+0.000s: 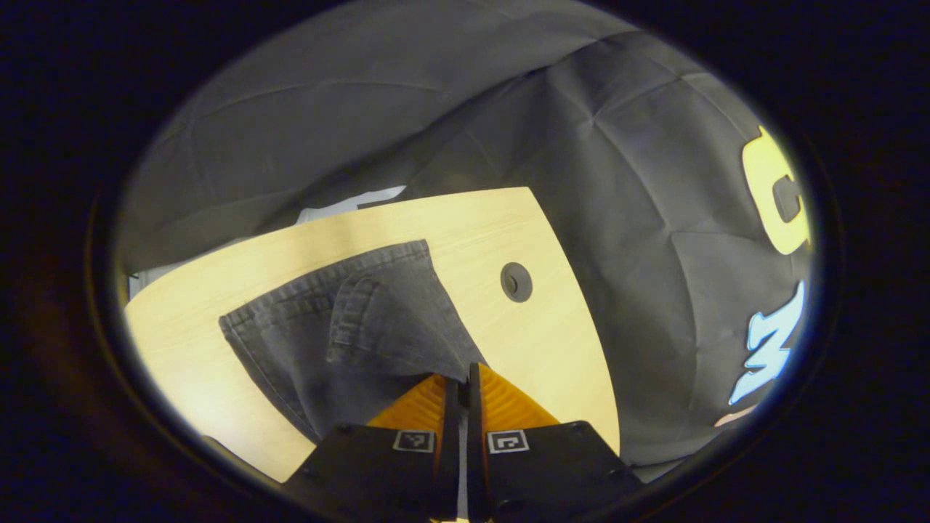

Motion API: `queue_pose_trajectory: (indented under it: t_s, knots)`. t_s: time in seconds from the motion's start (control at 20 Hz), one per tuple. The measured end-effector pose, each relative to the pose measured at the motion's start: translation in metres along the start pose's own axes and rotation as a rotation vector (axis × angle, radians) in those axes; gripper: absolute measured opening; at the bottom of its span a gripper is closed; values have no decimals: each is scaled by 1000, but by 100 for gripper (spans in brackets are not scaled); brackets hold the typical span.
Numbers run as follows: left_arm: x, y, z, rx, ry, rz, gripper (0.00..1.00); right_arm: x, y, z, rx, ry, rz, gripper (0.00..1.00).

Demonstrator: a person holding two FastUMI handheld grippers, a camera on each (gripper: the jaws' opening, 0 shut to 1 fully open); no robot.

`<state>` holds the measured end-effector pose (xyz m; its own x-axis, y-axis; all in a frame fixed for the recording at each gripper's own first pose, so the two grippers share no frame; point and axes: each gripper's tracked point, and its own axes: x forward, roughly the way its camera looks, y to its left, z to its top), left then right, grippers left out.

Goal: Grasp the waist and the cuffs of the jeans and fold them to make the two legs overlap; first hold the waist and fold one-third of the jeans toward the cuffs, then hold the cuffs and fold the remaining one-third in the same direction to finish folding.

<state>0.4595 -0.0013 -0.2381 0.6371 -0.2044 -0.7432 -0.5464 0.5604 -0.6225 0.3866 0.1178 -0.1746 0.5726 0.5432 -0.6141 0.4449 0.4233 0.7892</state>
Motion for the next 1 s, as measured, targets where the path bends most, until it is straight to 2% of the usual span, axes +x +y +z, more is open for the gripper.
queue_pose_trajectory:
  t_s: [0.05,0.1,0.15,0.2,0.3,0.45,0.55,0.7,0.85,0.9,0.95,1.0]
  knots:
    - [-2,0,0,28,0,-1,13,-3,0,3,-10,-14,-2,34]
    - [-3,0,-2,55,-3,3,16,-9,-1,5,-20,-22,-6,51]
    - [-5,-1,-4,79,1,3,19,-15,-1,7,-35,-34,-10,44]
    - [-9,-1,-4,102,7,8,23,-22,-2,9,-50,-43,-13,50]
    - [-17,-2,-7,154,22,17,23,-34,-2,7,-85,-56,-21,56]
    - [-36,-3,-14,251,69,32,23,-51,-1,-5,-136,-50,-22,57]
    - [-48,-9,-19,294,89,15,23,-62,0,-14,-175,-52,-23,57]
    - [-60,-23,-10,320,50,-55,23,-81,7,-37,-215,-47,5,57]
    - [-60,-21,-7,332,15,-48,25,-94,9,-56,-228,-33,26,57]
    - [-59,-21,-10,324,15,-49,29,-98,6,-62,-232,-27,25,57]
    - [-61,-16,-11,332,19,-39,38,-101,4,-65,-233,-26,24,57]
    - [-58,-5,-12,349,16,-14,57,-104,1,-67,-236,-26,19,57]
